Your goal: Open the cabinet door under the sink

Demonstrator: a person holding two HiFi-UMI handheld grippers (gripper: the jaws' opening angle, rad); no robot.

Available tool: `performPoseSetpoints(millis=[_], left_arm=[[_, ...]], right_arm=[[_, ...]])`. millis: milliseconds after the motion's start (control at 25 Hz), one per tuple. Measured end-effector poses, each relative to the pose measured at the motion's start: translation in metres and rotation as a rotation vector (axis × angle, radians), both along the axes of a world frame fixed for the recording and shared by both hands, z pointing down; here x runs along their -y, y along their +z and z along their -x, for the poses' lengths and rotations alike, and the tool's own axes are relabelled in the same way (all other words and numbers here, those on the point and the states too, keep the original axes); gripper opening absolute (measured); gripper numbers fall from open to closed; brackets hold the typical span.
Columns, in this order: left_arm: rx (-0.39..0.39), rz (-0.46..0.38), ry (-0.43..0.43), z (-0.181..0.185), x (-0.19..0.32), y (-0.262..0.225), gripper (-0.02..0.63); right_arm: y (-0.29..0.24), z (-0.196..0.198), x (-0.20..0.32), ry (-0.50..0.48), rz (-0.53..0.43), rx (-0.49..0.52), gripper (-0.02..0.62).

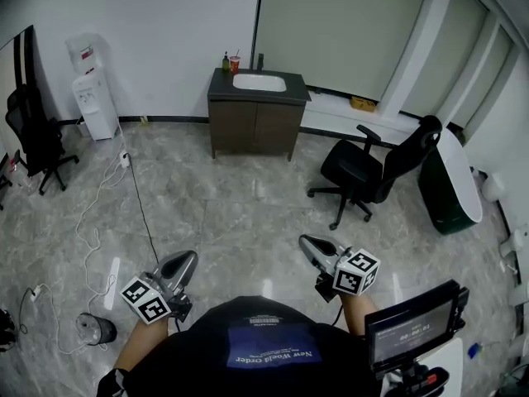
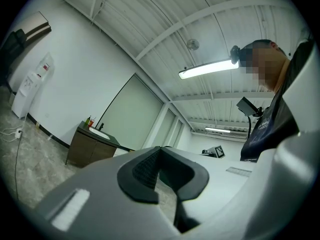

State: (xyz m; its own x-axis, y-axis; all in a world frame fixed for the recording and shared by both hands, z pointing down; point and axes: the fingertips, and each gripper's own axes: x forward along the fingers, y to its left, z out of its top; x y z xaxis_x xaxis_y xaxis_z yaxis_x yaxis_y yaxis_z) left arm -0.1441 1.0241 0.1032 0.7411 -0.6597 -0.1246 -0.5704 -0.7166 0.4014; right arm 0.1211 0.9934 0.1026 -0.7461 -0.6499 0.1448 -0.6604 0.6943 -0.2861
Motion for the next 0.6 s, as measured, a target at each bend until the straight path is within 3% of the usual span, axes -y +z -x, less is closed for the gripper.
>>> performPoseSetpoints(millis=[280, 600], left_arm=[[-0.011, 0.025, 0.032, -0.007, 0.019, 0.014, 0.002], [0.030, 0.027, 0.003, -0.055, 0.078, 0.017, 0.002]], right_arm=[[0.015, -0.002, 0.009, 0.014, 0.026, -0.023, 0.002], [0.032, -0.046, 0.079, -0.026, 0.029, 0.029, 0.002]])
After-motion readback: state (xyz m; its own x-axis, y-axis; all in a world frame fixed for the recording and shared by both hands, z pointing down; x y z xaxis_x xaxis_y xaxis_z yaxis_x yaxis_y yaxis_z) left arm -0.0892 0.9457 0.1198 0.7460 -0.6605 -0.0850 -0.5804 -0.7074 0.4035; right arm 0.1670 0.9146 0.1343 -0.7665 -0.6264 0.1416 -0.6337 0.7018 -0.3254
